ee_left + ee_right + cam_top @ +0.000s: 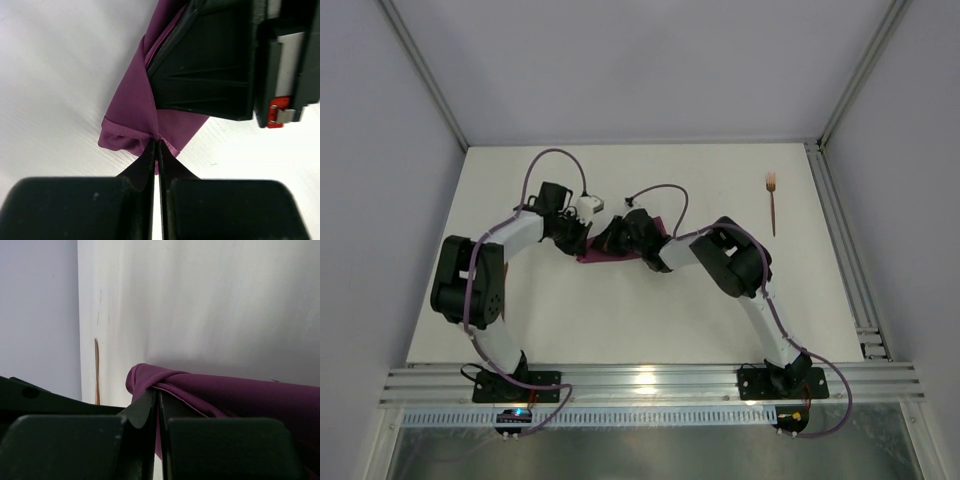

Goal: Fold the napkin into a case and place the utensils inside
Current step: Smooth out the smaller rectangle-folded napkin at the center of the board.

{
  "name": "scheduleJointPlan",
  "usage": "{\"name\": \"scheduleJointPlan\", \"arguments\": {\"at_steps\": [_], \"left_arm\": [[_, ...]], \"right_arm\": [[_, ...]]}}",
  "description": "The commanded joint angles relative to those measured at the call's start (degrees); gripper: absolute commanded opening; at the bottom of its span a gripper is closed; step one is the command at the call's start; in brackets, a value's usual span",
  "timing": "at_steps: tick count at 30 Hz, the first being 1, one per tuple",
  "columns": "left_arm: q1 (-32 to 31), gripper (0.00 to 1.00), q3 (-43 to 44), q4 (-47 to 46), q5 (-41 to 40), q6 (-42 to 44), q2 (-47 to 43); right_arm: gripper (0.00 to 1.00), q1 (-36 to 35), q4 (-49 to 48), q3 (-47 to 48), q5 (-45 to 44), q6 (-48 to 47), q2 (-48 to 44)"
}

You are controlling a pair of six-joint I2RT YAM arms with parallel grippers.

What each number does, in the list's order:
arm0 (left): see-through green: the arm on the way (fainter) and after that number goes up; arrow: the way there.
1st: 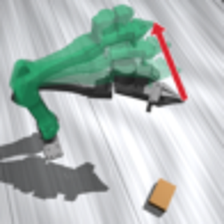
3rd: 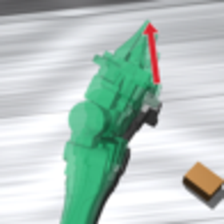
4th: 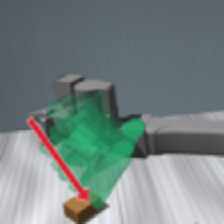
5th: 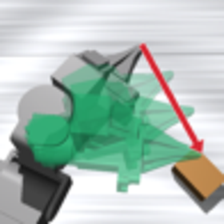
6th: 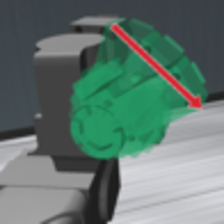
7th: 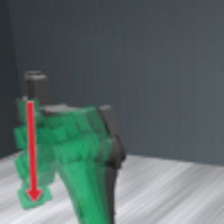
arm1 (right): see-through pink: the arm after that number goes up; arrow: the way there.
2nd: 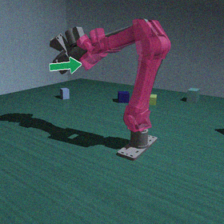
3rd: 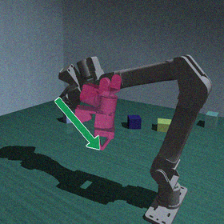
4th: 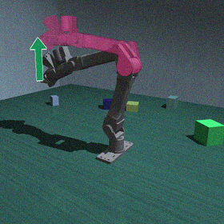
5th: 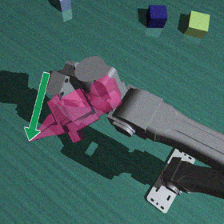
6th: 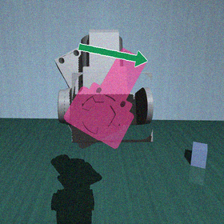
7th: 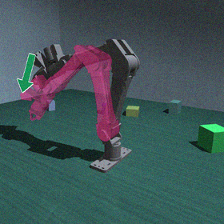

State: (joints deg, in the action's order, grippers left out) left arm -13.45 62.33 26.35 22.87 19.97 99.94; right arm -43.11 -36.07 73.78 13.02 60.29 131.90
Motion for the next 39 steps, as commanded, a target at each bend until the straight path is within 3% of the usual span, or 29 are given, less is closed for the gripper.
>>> {"name": "scheduleJointPlan", "arguments": {"at_steps": [1, 10, 23, 30, 34, 35, 39], "left_arm": [[0.53, 0.00, -0.02, 0.10, -1.16, 0.86, 2.36], [0.53, 0.00, 0.69, 1.69, -2.04, 0.95, 6.41], [-0.08, 0.00, 0.25, 0.29, -4.06, 1.04, 6.41], [-1.58, 0.00, -1.06, -1.04, -6.70, 1.92, 5.97], [-2.10, 0.00, -1.42, -1.65, -8.81, 2.71, 5.97], [-2.19, 0.00, -1.59, -1.83, -9.25, 2.88, 5.79], [-2.37, 0.00, -2.03, -2.88, -11.70, 3.32, 4.57]], "right_arm": [[0.04, 0.66, -0.58, -0.65, -2.56, 0.09, -0.85], [0.08, 1.71, 4.34, -3.81, -2.29, -7.29, -9.98], [0.09, 10.50, 2.15, -23.76, -0.36, -11.16, -21.24], [0.10, 11.82, 6.62, -24.38, 1.74, -19.41, -26.94], [0.20, 13.84, 12.51, -23.77, 3.59, -26.18, -33.44], [0.27, 14.80, 14.17, -23.16, 3.94, -28.28, -34.07], [0.39, 18.85, 26.89, -17.19, 3.07, -35.93, -33.64]]}}
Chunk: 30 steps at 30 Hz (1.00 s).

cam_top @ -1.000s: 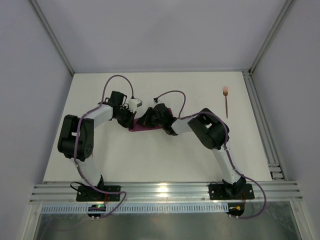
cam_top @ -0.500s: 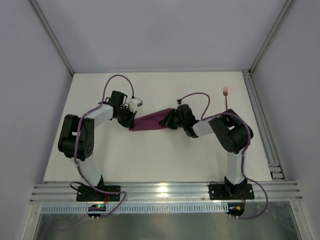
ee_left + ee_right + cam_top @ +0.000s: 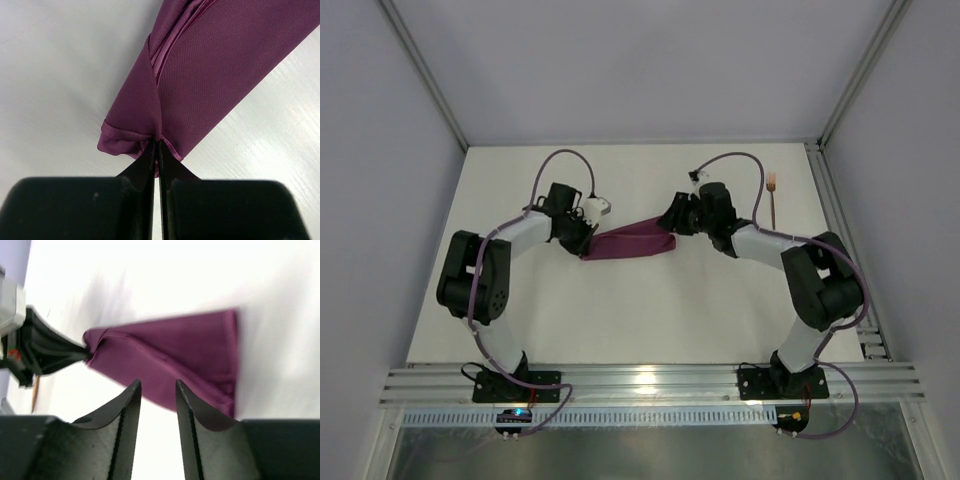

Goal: Fold the napkin into a case and place the utensils inside
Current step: Smooth out the smaller rectangle-folded napkin at the center of the board.

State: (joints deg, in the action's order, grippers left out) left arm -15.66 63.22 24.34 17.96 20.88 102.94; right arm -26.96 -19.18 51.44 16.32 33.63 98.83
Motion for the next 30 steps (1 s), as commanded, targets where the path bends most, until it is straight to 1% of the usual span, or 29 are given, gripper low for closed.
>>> {"name": "scheduleJointPlan", "arguments": {"at_steps": [1, 2, 3, 5, 6, 9, 14, 16, 19, 20, 24, 28, 30], "left_arm": [[-0.25, 0.00, -2.93, -1.22, -7.14, 2.49, 1.31], [-0.33, 0.00, -3.02, -1.40, -7.75, 2.76, 1.04], [-0.60, 0.00, -3.02, -1.57, -8.37, 2.93, 0.60], [-1.04, 0.00, -3.28, -2.01, -9.87, 3.28, 0.43], [-1.47, 0.00, -3.37, -2.10, -10.22, 3.72, 0.51], [-1.83, 0.00, -3.37, -2.36, -10.75, 4.08, 1.04], [-1.83, 0.00, -3.19, -2.45, -10.84, 4.17, 1.22], [-1.83, 0.00, -3.02, -2.19, -10.75, 4.16, 0.95], [-1.74, 0.01, -2.75, -1.84, -10.57, 3.90, 0.34], [-1.74, 0.01, -2.67, -1.84, -10.66, 3.90, 0.08], [-1.74, 0.01, -2.58, -1.40, -10.75, 4.08, -0.01], [-1.65, 0.02, -2.58, -0.61, -10.49, 4.43, -0.45], [-1.48, 0.09, -2.58, -0.43, -10.05, 4.17, -0.89]], "right_arm": [[0.42, 2.88, 11.95, 6.90, -0.58, -10.93, 0.22], [0.44, 3.31, 14.15, 10.83, -0.32, -12.26, 2.66], [0.47, 3.49, 17.04, 12.44, 0.11, -13.84, 3.91], [0.49, 3.67, 18.73, 16.73, 0.21, -14.90, 6.54], [0.50, 3.67, 21.26, 17.89, -0.05, -16.04, 8.99], [0.50, 3.84, 24.00, 22.03, -0.24, -17.36, 13.39], [0.50, 3.85, 24.97, 25.19, 1.09, -17.02, 17.89], [0.49, 3.76, 24.37, 25.29, 2.05, -16.23, 18.77], [0.43, 3.84, 21.91, 23.80, 4.86, -15.09, 19.12], [0.38, 3.76, 21.21, 22.58, 5.13, -14.30, 18.95], [0.28, 3.84, 16.37, 18.27, 5.66, -12.19, 17.37], [0.27, 3.76, 13.91, 14.66, 6.09, -10.43, 15.61], [0.25, 3.85, 12.25, 12.64, 6.80, -9.29, 14.82]]}}
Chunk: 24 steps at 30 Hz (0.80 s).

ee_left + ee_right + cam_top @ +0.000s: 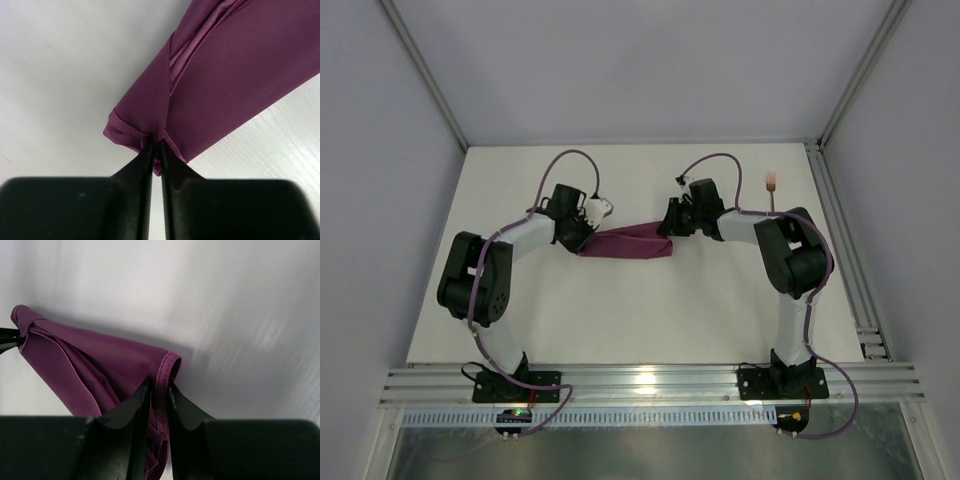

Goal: Fold the napkin into a case and place the utensils inside
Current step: Smooth out the smaller rectangle-folded napkin at the center of the board.

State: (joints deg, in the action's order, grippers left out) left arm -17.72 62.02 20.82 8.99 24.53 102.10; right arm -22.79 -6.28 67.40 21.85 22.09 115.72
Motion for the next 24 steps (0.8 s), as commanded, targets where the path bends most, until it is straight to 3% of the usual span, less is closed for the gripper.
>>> {"name": "scheduleJointPlan", "arguments": {"at_steps": [1, 4, 9, 15, 20, 21, 24], "left_arm": [[0.66, 0.15, -1.37, 3.26, -0.39, 0.43, -0.85], [0.58, 0.24, -1.29, 3.70, 1.46, -0.36, -3.39], [0.05, 0.29, 0.03, 5.98, 7.78, -0.45, -9.28], [-6.35, 0.47, 2.40, 7.48, 10.43, 3.76, -15.18], [-14.44, 0.50, 9.16, 12.22, 15.26, 9.73, -7.55], [-15.32, 0.55, 10.39, 12.40, 16.22, 10.79, -4.66], [-18.49, 0.59, 11.98, 11.71, 16.50, 14.48, -0.70]], "right_arm": [[0.23, -0.33, -1.27, -4.72, 1.27, 2.61, -2.43], [0.17, -0.42, -3.38, -6.66, 1.27, 3.66, -3.39], [0.14, -0.42, -5.40, -8.16, 3.20, 4.54, -3.31], [0.11, -0.42, -7.34, -10.35, 4.70, 5.60, -4.10], [0.10, -0.51, -9.45, -12.46, 6.10, 7.00, -5.15], [0.10, -0.51, -9.71, -12.90, 6.54, 7.27, -5.16], [0.10, -0.68, -10.94, -14.48, 7.77, 7.71, -5.16]]}}
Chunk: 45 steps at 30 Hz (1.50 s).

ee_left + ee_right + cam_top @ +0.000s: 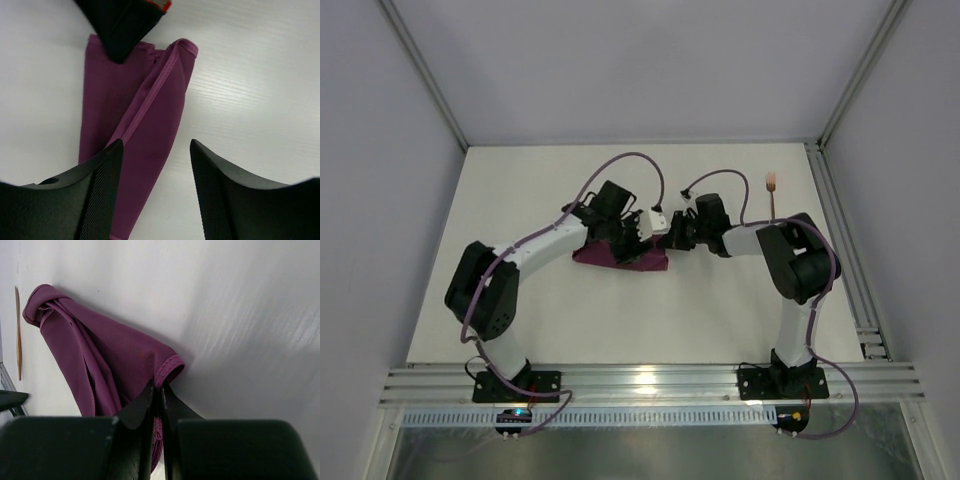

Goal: Fold the napkin into a case and place the utensils inside
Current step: Smooth out the smaller rectangle-folded napkin at the center of the board.

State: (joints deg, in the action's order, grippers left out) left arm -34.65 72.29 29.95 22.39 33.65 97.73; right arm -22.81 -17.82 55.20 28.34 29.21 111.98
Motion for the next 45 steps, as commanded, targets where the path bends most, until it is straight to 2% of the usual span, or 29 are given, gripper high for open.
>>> {"name": "scheduleJointPlan", "arguments": {"at_steps": [1, 5, 9, 12, 13, 14, 17, 18, 20, 23, 26, 27, 36, 45], "left_arm": [[-2.86, 0.59, 1.80, 0.56, 3.01, 5.72, 4.39], [-4.28, 0.62, 3.11, -3.58, 2.92, 5.64, 7.29], [-4.72, 0.67, 6.28, -2.01, 2.22, 5.55, 11.68], [-4.81, 0.65, 7.25, -1.83, 2.04, 5.73, 14.32], [-4.90, 0.62, 7.34, -1.92, 1.95, 5.20, 14.76], [-4.81, 0.54, 7.60, -2.09, 2.04, 4.76, 15.38], [-4.90, 0.37, 7.78, -2.36, 2.74, 3.62, 15.47], [-4.90, 0.29, 7.86, -2.53, 3.09, 3.27, 15.38], [-4.81, 0.27, 8.04, -2.36, 3.27, 2.65, 15.21], [-4.81, 0.20, 8.04, -2.80, 2.66, 1.60, 14.86], [-4.72, 0.08, 8.13, -3.94, 0.82, -0.24, 14.68], [-4.37, 0.01, 8.13, -4.37, 0.29, -0.77, 14.68], [-1.91, 0.00, 9.62, -7.02, -1.39, -6.31, 14.15], [-1.82, 0.00, 13.22, -4.56, -1.30, -5.79, 18.89]], "right_arm": [[0.09, -0.83, 0.51, -2.38, 1.46, 0.67, -1.42], [0.09, -0.92, -0.28, -3.17, 1.81, 0.93, -1.59], [0.09, -1.10, -0.81, -3.35, 1.98, 1.11, -1.59], [0.09, -1.10, -1.07, -3.26, 2.25, 1.11, -1.59], [0.09, -1.10, -1.25, -3.34, 2.25, 1.11, -1.59], [0.09, -1.10, -1.42, -3.43, 2.34, 1.02, -1.59], [0.09, -1.10, -1.51, -3.61, 2.51, 0.67, -1.42], [0.08, -1.10, -1.51, -3.52, 2.60, 0.58, -1.42], [0.08, -1.10, -1.51, -3.69, 2.60, 0.15, -1.42], [0.08, -1.10, -1.60, -3.78, 2.77, -0.12, -1.42], [0.08, -1.10, -1.60, -3.96, 2.78, -0.73, -1.68], [0.08, -1.10, -1.51, -4.13, 2.78, -1.08, -1.86], [0.07, -1.10, -2.13, -6.24, 2.77, -3.28, -4.49], [0.07, -1.27, -0.90, -6.68, 2.95, -4.60, -5.37]]}}
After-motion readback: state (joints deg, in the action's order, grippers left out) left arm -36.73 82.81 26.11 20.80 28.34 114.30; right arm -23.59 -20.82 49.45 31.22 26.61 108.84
